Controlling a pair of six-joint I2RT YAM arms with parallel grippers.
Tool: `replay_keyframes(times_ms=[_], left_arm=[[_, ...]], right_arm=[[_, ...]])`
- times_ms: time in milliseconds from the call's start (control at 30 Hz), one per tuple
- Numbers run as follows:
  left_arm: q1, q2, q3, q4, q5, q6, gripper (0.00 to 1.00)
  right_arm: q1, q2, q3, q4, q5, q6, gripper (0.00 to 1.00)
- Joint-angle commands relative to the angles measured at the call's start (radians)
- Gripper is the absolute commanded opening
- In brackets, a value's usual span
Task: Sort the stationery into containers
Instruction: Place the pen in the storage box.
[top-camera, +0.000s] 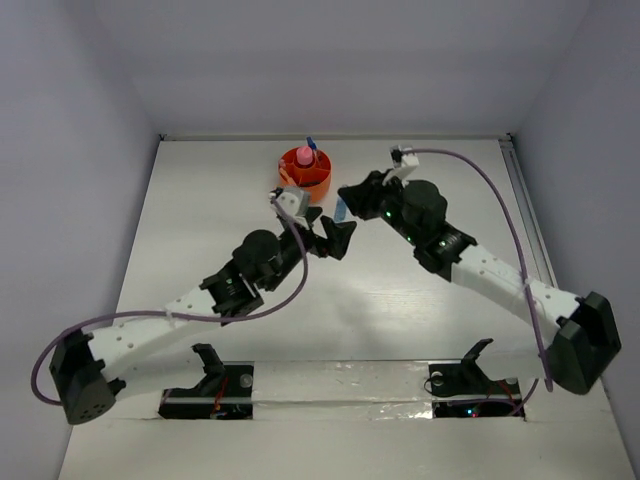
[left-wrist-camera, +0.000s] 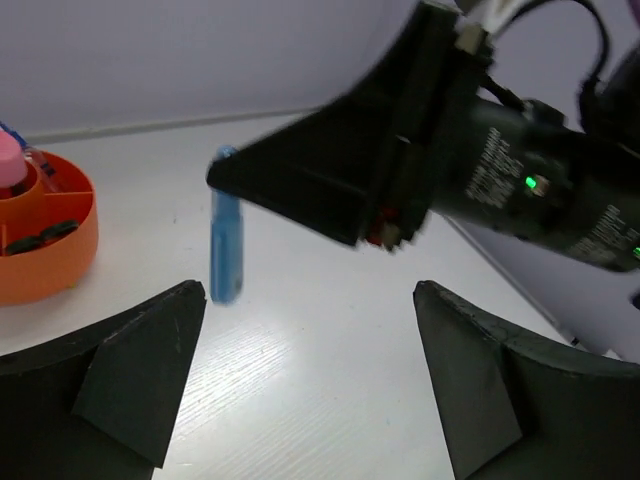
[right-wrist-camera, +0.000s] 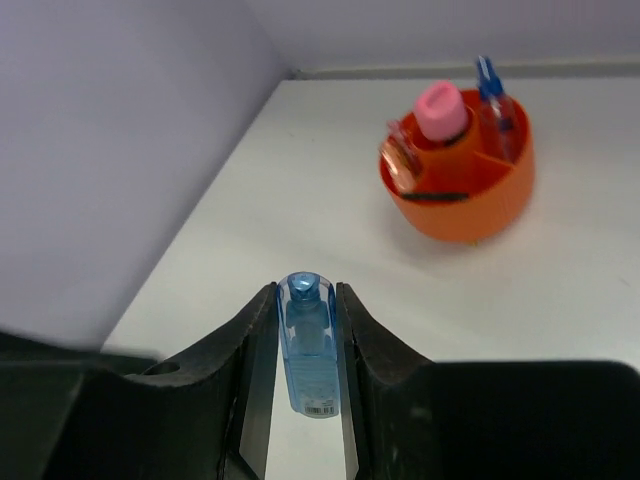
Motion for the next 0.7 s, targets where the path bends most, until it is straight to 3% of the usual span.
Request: replay_keyframes(times_ms=[0,33,67,167,333,500,667], left_arm=[[-0.005,-0.124,-0.079,0.058,-0.067,-0.069,0.85],[-0.005,-0.185,-0.099,0.039,-0.083,-0.075,0.85],[-0.005,-0.219,-0.116,0.022,-0.106,-0.089,0.99],[-0.005,-0.353,-0.157,-0.062,-0.156,-0.109,0.99],[-0.005,-0.509,-0.059,-0.304,-0.191,-0.112,0.99],[-0.005,-0.533,0.106,-0.534,-0.102,-0.089,0.99],[-0.005,-0.583,0.137,-0.582,-0.157,-0.009,0.99]], right_arm=[[-0.03,0.111,0.184,-0.007,-0.01,-0.073,0.0],[-0.044,0.145,0.236,0.005,-0.021,-0.076,0.0],[-0.044,0.211,0.26,0.013,-0.033,-0.082,0.0],[-0.044,0.347,0.344,0.059,-0.087,-0.107,0.0],[-0.044,0.571,0.542,0.11,-0.234,-0.197,0.0],[-0.044,0.759,0.802,0.042,-0.271,-0.335,0.0],[-0.035,0.93,0.991,-0.071,-0.251,-0.505,0.0]])
